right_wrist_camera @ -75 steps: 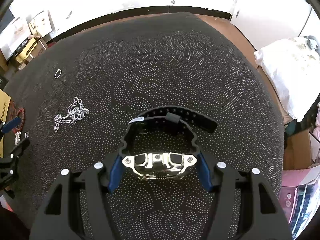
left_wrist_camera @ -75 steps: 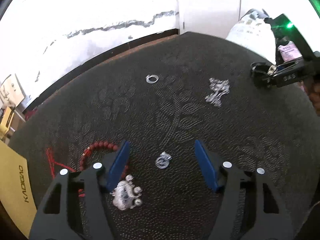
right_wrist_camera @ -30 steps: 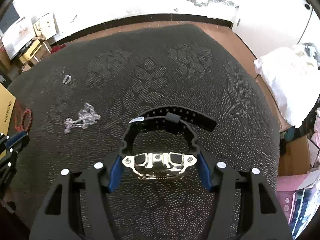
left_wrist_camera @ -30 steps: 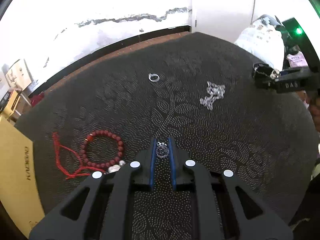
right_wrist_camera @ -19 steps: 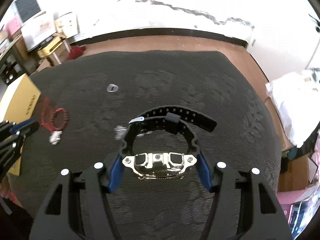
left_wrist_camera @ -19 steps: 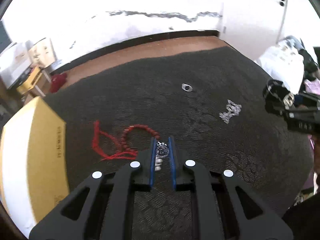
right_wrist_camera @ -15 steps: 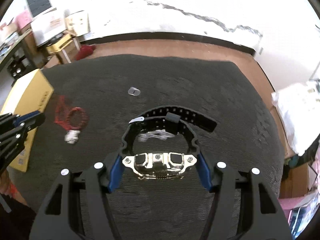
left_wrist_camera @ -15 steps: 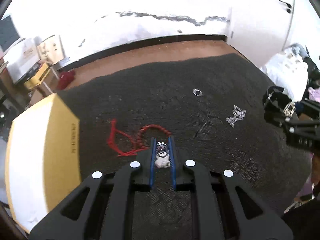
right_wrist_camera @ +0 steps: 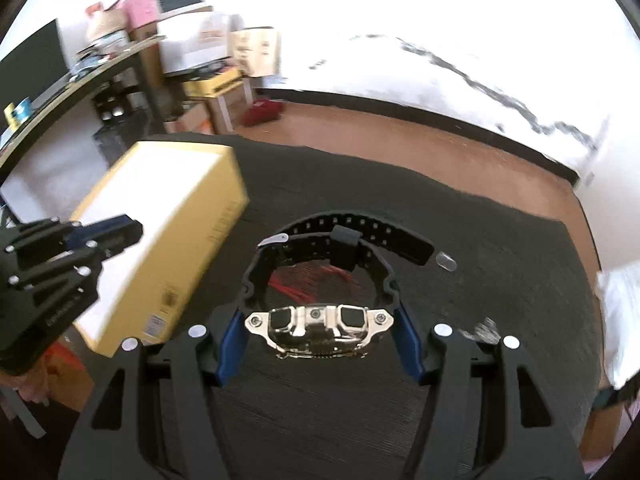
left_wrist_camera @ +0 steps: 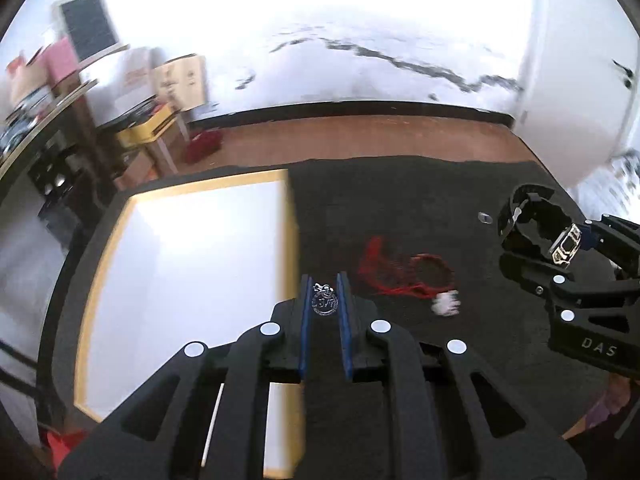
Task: Organize jewelry
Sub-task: 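Carry the pendant and watch over the white box with both tools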
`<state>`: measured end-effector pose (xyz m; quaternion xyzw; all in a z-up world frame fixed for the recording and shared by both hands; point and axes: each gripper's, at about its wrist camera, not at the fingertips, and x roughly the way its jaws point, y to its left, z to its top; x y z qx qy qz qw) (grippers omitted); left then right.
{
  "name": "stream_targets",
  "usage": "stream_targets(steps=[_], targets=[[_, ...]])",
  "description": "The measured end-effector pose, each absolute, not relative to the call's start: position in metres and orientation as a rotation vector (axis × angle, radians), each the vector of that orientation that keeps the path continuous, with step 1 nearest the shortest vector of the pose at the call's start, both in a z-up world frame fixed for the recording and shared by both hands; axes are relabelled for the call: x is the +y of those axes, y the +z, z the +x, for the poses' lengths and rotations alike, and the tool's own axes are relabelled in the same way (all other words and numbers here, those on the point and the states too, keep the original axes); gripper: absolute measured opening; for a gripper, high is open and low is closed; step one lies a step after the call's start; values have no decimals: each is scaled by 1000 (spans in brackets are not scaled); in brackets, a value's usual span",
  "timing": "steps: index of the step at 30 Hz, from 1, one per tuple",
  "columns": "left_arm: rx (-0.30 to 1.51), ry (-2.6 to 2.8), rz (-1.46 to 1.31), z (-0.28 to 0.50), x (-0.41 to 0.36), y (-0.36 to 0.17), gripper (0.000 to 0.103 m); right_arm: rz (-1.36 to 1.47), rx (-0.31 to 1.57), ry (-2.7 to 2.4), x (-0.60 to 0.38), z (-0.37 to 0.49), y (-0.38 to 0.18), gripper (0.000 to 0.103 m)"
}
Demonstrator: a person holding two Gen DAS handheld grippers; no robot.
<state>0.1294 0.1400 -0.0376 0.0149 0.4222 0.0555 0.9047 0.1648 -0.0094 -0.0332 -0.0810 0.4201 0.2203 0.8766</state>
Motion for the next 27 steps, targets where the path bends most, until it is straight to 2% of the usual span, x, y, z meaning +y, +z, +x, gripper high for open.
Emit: stream_targets(steps=[11, 27], targets=[[881, 292, -97, 102, 274, -51, 13, -259, 834, 610, 136, 146, -12, 61], [1051, 376, -158, 132, 342, -126, 13, -267, 823, 676, 201, 137, -11, 61]])
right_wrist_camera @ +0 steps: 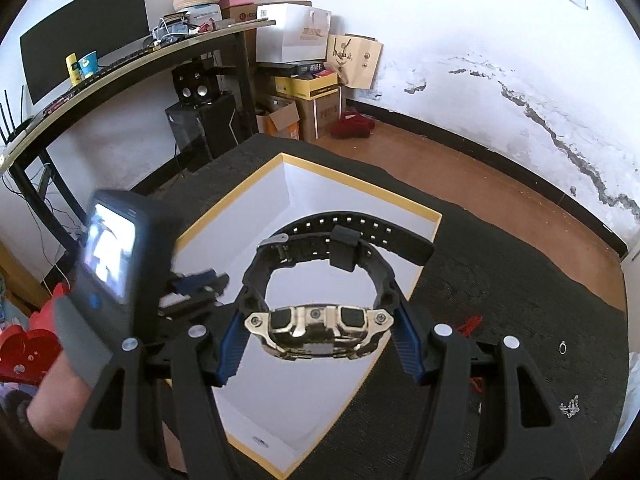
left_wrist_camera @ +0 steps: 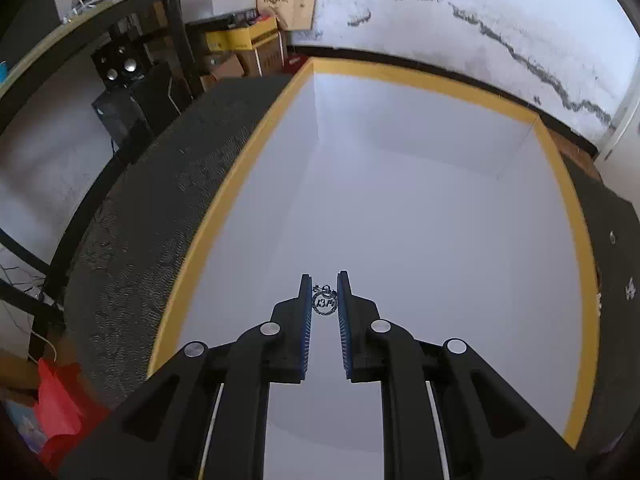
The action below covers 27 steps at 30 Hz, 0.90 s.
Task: Organize jewelry
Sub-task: 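Carry the pendant and watch over the white box with both tools, then open the left tool to drop the pendant into the box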
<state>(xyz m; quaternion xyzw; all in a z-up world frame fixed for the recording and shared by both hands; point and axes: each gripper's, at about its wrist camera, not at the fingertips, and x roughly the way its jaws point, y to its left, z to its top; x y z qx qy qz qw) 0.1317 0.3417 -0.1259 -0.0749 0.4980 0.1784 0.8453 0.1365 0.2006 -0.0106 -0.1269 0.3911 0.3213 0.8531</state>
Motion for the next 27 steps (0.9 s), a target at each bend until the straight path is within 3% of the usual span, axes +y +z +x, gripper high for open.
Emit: stream_targets(steps=[23, 25, 27], targets=[[1123, 357, -86, 138, 334, -140, 14, -236, 809, 670, 189, 136, -3, 61], [1129, 361, -78, 138, 333, -141, 22, -237, 812, 669, 189, 137, -2, 61], [1116, 359, -81, 136, 331, -139, 50, -239, 815, 667, 190, 139, -3, 61]])
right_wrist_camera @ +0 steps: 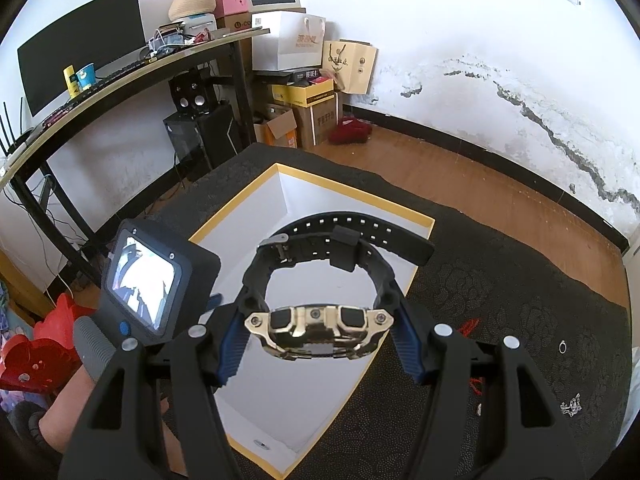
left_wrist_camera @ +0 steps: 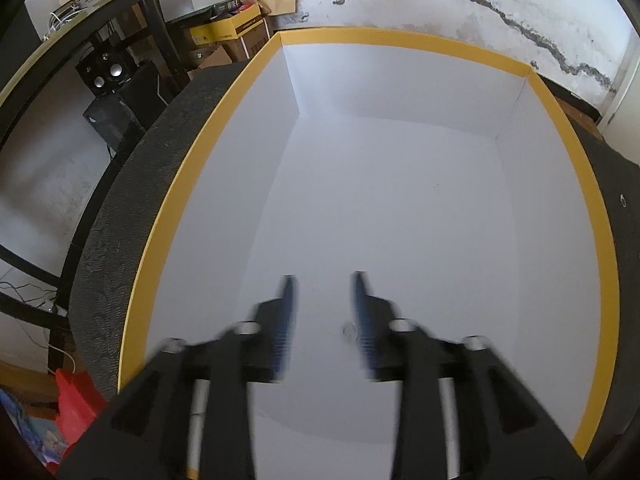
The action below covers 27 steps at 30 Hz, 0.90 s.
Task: Organize jewelry
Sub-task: 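Open the left tool to drop the pendant into the box, then lower the watch into the box and open the right tool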
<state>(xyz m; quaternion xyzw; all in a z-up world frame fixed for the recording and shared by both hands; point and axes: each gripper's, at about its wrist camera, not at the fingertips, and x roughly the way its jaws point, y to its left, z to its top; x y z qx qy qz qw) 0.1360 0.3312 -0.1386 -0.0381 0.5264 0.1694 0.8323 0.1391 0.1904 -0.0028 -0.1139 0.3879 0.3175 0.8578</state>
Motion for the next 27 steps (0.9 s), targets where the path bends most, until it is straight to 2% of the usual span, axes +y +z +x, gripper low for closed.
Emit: stream_targets(steps=[2, 3, 5, 27], targets=[[1091, 358, -69, 133, 328, -133, 72, -243, 822, 666, 192, 141, -5, 61], [1081, 358, -57, 131, 326, -131, 78, -246, 826, 665, 193, 143, -7, 61], [1076, 367, -27, 129, 322, -128, 80, -249, 835, 660, 197, 148, -11, 61], [1072, 330, -31, 106, 315, -125, 82, -354, 1065, 675, 274, 215, -109, 61]])
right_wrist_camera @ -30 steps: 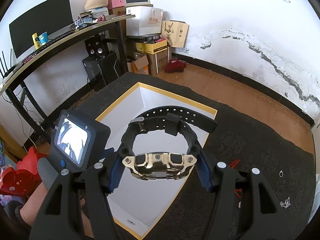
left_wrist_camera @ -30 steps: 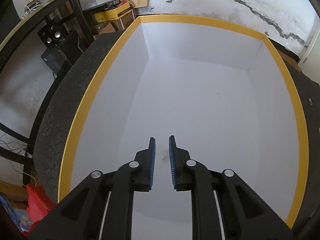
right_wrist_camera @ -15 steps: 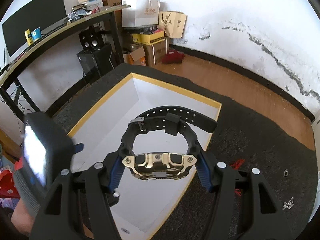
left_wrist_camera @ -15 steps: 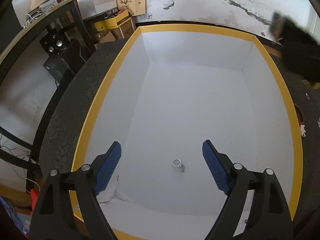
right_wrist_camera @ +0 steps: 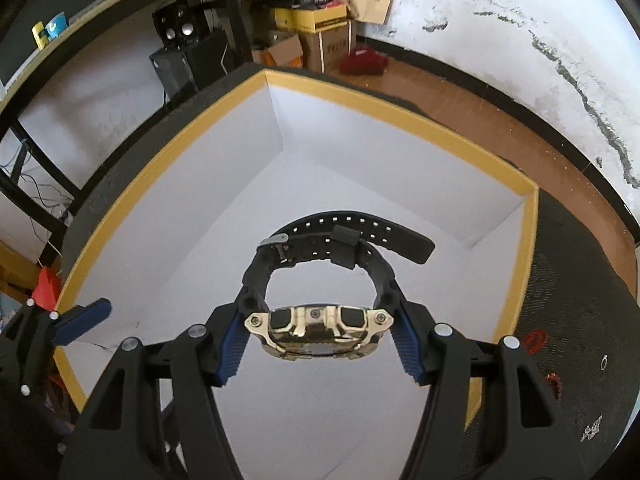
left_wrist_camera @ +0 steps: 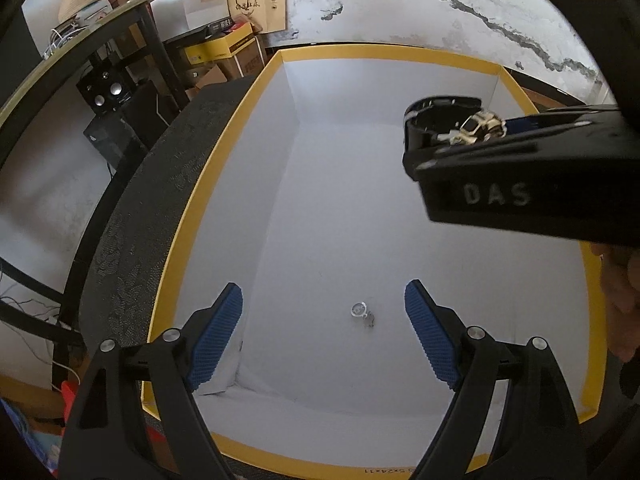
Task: Organize jewelry
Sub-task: 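Lower the watch into the box and open the right tool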
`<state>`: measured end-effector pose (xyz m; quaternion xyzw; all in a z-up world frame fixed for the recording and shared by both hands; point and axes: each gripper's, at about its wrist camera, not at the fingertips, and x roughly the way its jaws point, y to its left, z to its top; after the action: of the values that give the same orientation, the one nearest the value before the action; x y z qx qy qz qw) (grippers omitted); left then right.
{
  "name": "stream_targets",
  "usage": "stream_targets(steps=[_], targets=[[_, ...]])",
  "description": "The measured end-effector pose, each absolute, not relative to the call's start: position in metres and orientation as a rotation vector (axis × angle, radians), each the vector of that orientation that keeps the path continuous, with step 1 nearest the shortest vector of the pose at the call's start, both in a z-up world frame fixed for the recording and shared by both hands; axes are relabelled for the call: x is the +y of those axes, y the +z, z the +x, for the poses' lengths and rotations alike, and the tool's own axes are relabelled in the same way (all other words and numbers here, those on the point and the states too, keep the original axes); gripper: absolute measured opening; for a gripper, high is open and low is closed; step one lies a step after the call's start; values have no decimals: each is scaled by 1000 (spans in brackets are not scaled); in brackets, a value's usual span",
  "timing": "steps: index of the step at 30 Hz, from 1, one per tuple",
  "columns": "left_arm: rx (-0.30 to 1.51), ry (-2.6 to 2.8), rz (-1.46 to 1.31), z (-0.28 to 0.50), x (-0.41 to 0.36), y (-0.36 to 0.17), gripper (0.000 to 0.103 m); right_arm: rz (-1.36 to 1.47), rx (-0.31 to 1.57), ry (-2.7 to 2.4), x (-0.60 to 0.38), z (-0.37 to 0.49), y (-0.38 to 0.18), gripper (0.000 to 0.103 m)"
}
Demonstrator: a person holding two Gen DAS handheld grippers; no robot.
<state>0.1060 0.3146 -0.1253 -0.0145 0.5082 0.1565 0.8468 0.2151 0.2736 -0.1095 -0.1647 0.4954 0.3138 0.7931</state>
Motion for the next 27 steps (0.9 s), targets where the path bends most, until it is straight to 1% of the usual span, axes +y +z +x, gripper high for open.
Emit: stream_targets(steps=[4, 21, 22, 23, 25, 27], targets=[[1069, 331, -36, 104, 316, -125, 81, -372, 1095, 672, 279, 216, -118, 61], [1060, 325, -47, 101, 317, -124, 82, -365, 1100, 673, 281, 219, -121, 62], [1059, 325, -46, 101, 317, -124, 82, -359, 1101, 673, 279, 219, -121, 65], [1058, 324, -46, 101, 316, -123, 82, -355, 1099, 674, 278, 220, -120, 71], [1056, 321, -43, 100, 315, -122, 82, -345, 1073, 683, 276, 219, -115, 94], [1052, 317, -38, 99, 312, -121, 82, -335, 1047, 688, 276, 216, -109, 96]])
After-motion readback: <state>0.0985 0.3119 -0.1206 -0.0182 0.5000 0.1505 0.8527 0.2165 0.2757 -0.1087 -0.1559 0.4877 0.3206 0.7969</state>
